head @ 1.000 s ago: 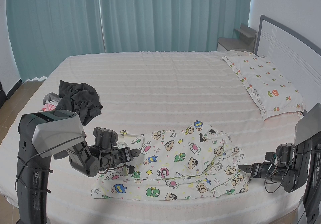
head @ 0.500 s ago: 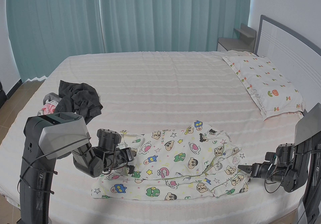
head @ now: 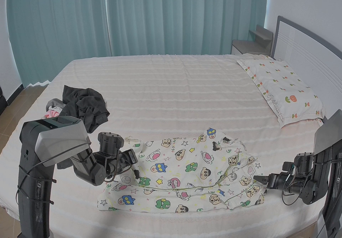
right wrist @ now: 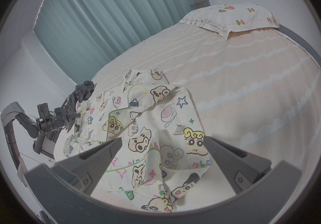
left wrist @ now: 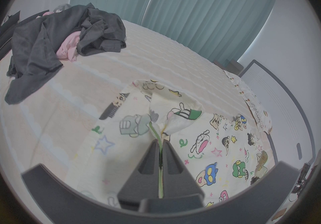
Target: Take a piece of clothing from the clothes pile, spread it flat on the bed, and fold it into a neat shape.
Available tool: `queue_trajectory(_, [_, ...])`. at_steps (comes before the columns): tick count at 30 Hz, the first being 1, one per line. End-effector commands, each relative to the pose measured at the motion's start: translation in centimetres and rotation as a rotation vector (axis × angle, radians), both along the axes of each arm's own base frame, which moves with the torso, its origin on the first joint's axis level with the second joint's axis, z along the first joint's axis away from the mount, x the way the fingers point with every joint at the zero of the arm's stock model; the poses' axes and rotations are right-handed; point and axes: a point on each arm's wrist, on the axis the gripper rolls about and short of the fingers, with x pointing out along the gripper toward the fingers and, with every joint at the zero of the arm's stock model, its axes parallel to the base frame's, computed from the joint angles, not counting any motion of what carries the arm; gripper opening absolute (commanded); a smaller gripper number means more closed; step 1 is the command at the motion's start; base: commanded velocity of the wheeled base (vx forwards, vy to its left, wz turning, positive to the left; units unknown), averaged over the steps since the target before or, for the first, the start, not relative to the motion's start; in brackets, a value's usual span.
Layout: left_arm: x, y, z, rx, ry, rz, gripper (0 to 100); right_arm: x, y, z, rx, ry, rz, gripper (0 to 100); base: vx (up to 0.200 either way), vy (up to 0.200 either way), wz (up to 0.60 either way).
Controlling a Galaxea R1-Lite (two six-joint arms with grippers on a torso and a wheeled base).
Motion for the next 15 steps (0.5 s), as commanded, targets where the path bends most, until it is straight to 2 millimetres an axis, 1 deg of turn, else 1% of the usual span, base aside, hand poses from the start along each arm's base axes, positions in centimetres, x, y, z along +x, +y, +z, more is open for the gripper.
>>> queue_trajectory(1, [0.1,0.8,0.6,0.009,-0.015,0.012,0,0.1,0.0,0.1,-0.001,-0.016,0.001,100,0.000,0.000,0.00])
queue_trajectory(3, [-0.1,1.3,0.3,0.030,-0.004,0.008,0,0.1,0.0,0.1,-0.001,-0.016,0.001,100,0.000,0.000,0.00])
queue_trajectory(7, [-0.6,1.3,0.1,0.035,0.013,0.003,0,0.1,0.0,0.0,-0.004,-0.014,0.004,100,0.000,0.000,0.00])
queue_trajectory(8, [-0.7,1.2,0.0,0.035,0.016,0.002,100,0.1,0.0,0.0,-0.005,-0.016,0.005,100,0.000,0.000,0.00])
queue_trajectory(12, [-1.1,1.0,-0.2,0.038,0.020,-0.009,100,0.1,0.0,0.0,-0.008,-0.015,0.007,100,0.000,0.000,0.00])
queue_trajectory(15, [-1.0,1.0,-0.1,0.029,-0.014,-0.005,100,0.1,0.0,0.0,-0.008,-0.015,0.007,100,0.000,0.000,0.00])
